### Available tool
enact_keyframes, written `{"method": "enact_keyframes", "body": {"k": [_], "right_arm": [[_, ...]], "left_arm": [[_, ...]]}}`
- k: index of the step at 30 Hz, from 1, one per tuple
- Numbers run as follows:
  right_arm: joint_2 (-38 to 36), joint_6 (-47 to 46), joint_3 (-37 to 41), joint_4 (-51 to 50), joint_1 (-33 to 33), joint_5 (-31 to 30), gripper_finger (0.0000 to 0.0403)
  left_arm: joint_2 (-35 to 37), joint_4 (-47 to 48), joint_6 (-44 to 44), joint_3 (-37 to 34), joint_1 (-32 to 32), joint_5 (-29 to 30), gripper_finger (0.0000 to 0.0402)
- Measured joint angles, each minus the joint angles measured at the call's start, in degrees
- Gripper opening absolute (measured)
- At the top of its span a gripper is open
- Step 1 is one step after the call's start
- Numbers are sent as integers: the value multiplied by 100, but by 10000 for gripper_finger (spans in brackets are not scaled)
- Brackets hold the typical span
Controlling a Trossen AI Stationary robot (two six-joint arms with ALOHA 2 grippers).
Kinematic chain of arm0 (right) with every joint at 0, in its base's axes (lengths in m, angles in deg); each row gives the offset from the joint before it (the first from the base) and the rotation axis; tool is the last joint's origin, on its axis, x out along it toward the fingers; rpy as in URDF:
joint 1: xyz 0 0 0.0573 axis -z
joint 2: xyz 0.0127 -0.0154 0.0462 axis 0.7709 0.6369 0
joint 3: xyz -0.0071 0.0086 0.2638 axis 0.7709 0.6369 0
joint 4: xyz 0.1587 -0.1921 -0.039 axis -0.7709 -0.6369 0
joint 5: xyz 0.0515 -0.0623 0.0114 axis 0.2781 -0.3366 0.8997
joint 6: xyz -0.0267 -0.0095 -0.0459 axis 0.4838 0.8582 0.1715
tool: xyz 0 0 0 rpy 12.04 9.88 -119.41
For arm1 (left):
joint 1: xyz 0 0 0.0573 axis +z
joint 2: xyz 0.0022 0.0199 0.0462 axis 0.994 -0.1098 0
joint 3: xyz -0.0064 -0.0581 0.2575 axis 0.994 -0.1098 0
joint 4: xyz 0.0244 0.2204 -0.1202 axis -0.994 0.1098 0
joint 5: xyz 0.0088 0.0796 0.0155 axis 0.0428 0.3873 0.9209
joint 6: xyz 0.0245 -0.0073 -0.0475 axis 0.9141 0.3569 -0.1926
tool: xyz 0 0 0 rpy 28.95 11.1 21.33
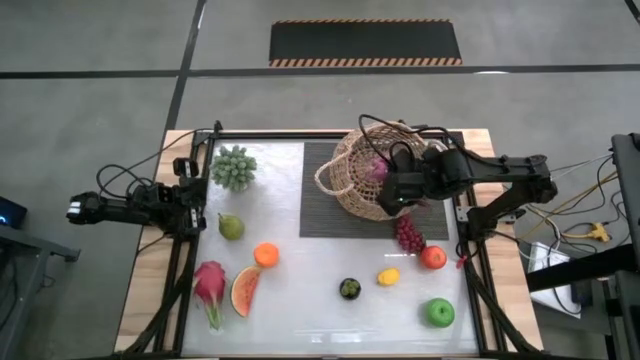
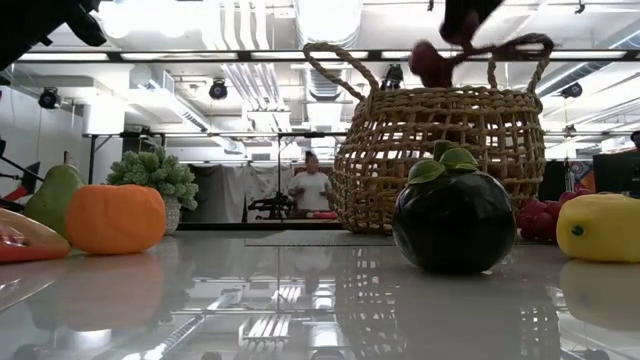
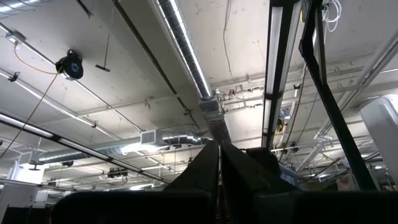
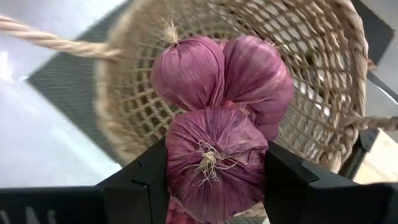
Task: Build produce basket
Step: Put the purple garlic into the brown basket, then put the orange into the brown basket
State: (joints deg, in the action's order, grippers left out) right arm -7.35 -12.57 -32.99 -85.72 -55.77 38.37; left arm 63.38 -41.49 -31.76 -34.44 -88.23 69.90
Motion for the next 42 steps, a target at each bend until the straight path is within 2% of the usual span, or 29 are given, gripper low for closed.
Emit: {"method": "enact_keyframes", "body": {"k": [7, 20, 24, 36, 42], "right_arm": [[-143, 87, 842, 723, 371, 56, 177], [-105, 935, 1642, 2612, 1017, 142, 181], [-32, 1152, 1669, 3053, 1100, 148, 198], [111, 1243, 1677, 3229, 1173, 255, 274], [-64, 1191, 1676, 3253, 1159, 347, 290]], "left_arm": [[1, -4, 0, 0, 0, 0, 0], [1, -7, 0, 0, 1, -1, 0], [0, -15, 0, 0, 1, -2, 0], [-1, -26, 0, 0, 2, -2, 0], [1, -26, 0, 0, 2, -2, 0]]}}
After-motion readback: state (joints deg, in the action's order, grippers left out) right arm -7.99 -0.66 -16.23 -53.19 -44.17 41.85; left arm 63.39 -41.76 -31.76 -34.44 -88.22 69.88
